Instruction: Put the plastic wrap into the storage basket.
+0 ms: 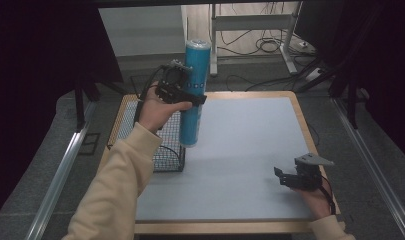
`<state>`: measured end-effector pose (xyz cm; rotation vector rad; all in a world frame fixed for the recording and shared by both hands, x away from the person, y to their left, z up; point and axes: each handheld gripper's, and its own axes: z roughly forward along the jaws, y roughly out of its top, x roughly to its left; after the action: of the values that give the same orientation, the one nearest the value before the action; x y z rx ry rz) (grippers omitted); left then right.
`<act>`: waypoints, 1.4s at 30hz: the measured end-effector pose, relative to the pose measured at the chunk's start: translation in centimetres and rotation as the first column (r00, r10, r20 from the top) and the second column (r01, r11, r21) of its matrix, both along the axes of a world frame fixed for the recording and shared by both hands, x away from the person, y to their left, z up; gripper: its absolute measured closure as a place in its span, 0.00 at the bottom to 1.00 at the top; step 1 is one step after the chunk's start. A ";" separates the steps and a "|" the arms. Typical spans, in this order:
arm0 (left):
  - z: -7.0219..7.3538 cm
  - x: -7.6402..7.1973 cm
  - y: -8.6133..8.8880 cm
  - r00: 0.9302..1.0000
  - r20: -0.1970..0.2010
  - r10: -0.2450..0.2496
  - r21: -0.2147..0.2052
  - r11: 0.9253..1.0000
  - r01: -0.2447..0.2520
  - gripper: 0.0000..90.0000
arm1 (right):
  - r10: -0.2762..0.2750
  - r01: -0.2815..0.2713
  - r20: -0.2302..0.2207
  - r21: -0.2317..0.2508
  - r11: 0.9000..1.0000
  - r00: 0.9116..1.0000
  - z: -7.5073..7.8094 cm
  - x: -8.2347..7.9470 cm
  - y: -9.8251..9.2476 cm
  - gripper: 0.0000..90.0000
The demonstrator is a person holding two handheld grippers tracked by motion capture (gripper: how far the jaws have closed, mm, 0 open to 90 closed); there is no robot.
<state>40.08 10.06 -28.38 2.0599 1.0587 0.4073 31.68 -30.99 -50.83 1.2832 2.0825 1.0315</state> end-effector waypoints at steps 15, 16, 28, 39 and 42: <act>1.3 0.8 3.9 0.997 0.025 0.072 -0.028 0.997 -0.071 0.36 | -0.004 0.004 -0.002 0.003 1.000 1.000 0.0 0.1 -0.1 0.15; 1.2 0.8 4.0 0.997 0.024 0.076 -0.028 0.997 -0.075 0.36 | -0.004 0.004 -0.001 0.003 1.000 1.000 0.0 0.1 -0.1 0.15; 0.2 1.5 6.6 0.991 0.015 0.130 -0.010 0.992 -0.130 0.36 | -0.003 0.003 -0.006 -0.005 1.000 1.000 -0.2 0.2 0.0 0.15; -2.3 2.8 7.4 0.988 -0.029 0.149 0.034 0.988 -0.148 0.36 | -0.009 0.009 -0.005 -0.003 1.000 1.000 -0.1 0.2 -0.1 0.15; -3.1 3.2 7.5 0.987 -0.039 0.156 0.050 0.987 -0.154 0.36 | -0.007 0.007 -0.004 -0.002 1.000 1.000 -0.1 0.2 -0.1 0.15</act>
<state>43.27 17.55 -31.48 2.0423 1.2514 0.4724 31.88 -31.08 -50.96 1.2923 2.0801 1.0236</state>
